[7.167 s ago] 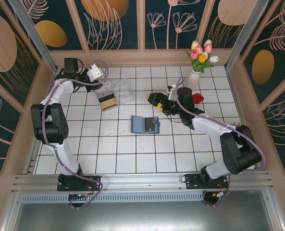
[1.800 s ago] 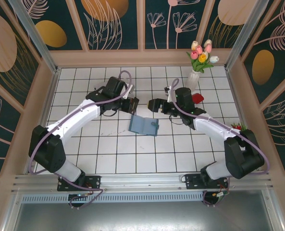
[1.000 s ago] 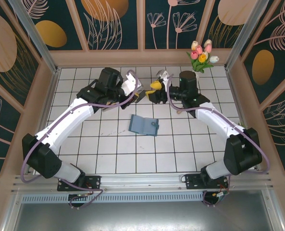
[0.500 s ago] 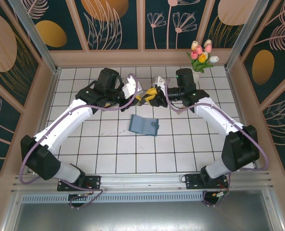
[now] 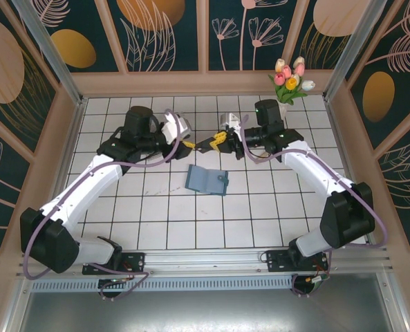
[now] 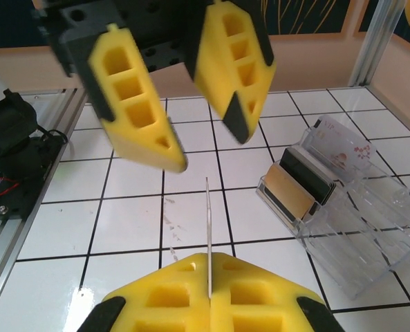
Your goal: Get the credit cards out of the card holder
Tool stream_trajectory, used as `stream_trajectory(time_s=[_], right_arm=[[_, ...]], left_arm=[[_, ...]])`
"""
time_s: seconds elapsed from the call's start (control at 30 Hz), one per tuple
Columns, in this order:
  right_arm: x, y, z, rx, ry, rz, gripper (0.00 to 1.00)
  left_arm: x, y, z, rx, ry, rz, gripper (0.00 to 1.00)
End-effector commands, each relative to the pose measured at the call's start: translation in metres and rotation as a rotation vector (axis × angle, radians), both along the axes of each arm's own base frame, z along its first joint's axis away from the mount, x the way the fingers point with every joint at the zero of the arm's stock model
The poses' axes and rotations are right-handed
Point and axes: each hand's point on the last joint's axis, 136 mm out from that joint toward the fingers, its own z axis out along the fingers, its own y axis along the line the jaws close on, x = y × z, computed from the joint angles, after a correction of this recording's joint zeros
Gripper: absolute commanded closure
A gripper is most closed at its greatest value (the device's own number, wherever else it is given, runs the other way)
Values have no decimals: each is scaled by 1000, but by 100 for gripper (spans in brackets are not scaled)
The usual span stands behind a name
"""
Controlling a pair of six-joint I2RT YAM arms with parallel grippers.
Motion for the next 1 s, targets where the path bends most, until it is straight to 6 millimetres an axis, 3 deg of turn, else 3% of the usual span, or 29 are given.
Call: stream_trajectory(time_s=[0.0, 0.13, 0.27, 0.47, 0.8, 0.97], right_arm=[[-11, -4, 20, 64, -45, 51, 100], [-13, -4, 22, 85, -29, 67, 100], [-15, -3, 23, 101, -19, 82, 100], [-15, -2, 24, 110, -11, 91, 100], [-9, -2, 25, 106, -13, 55, 97], [6, -6, 25, 89, 46, -38, 81]], left_arm=[[-11, -9, 17, -164, 32, -100, 54], [-23, -17, 7, -221, 69, -188, 52], [-23, -23, 6, -261, 81, -225, 52], [-20, -29, 4, -267, 118, -260, 60], [-23, -24, 12, -217, 35, -273, 99], [-10, -14, 18, -158, -10, -211, 100]])
